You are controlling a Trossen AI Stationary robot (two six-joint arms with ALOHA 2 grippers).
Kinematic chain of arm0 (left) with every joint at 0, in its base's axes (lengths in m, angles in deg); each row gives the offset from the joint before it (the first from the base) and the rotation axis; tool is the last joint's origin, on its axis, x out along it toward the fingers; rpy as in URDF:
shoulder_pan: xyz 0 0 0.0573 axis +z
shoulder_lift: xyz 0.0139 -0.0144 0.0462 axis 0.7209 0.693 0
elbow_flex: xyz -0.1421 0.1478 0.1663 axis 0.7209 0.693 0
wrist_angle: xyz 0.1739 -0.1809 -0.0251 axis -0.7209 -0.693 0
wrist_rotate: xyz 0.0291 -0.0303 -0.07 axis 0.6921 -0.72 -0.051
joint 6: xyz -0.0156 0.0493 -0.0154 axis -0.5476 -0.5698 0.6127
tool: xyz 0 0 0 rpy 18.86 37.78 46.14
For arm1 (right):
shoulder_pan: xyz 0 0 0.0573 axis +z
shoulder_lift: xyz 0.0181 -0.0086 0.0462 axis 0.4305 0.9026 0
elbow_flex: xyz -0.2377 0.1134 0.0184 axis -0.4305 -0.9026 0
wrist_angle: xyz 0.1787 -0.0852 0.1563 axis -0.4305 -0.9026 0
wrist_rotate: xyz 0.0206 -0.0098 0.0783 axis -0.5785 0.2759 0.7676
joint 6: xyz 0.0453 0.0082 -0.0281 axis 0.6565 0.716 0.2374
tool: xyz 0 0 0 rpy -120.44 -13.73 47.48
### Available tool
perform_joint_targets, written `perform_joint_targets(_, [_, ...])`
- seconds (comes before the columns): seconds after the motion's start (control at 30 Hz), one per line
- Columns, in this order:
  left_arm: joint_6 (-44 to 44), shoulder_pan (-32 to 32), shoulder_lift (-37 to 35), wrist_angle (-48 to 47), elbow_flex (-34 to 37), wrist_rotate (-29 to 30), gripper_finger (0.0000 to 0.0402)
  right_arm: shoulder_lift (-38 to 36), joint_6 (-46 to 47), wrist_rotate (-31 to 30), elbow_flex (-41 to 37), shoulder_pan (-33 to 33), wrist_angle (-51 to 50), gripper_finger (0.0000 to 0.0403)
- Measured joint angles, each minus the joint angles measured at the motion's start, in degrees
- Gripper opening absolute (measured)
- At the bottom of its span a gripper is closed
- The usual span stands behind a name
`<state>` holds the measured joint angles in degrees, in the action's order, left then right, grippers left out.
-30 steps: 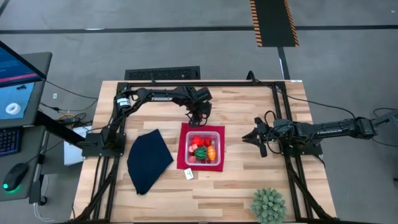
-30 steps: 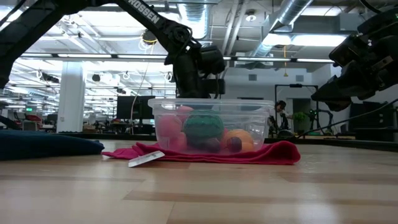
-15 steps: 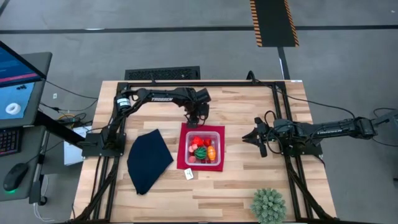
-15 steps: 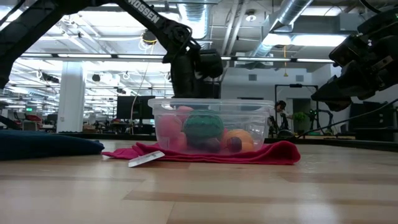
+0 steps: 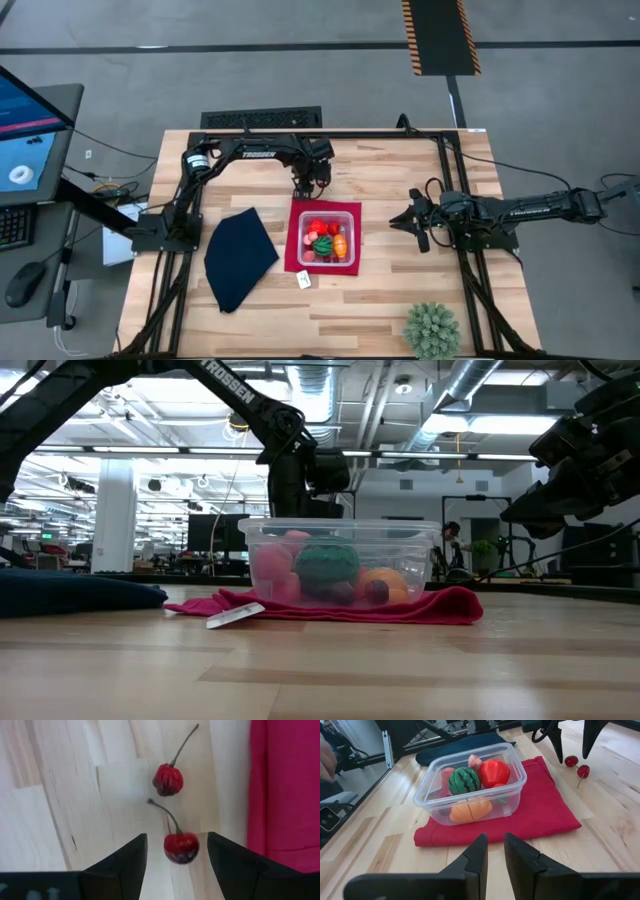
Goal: Pick and placing Produce into tupperware
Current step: Put the cherry in the transparent bin
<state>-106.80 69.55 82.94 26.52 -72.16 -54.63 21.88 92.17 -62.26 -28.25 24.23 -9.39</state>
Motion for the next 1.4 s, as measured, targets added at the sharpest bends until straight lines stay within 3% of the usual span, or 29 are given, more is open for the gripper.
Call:
perform_joint_targets(0.73, [2.7,2.2,-0.1,-2.6,0.9,-4.9,0.0197,0.0,0.0,0.0,0.0,0.0,0.0,0.0088])
perform_joint_targets(1.07, [0.3,2.3,-0.1,1.7,3.4,-6.3,0.0106,0.0,0.0,0.0,0.0,0.0,0.0,0.0088])
perform_joint_targets(1.4, [-1.9,2.2,-0.1,4.0,3.8,-7.6,0.0046,0.0,0.0,0.0,0.0,0.0,0.0,0.0088])
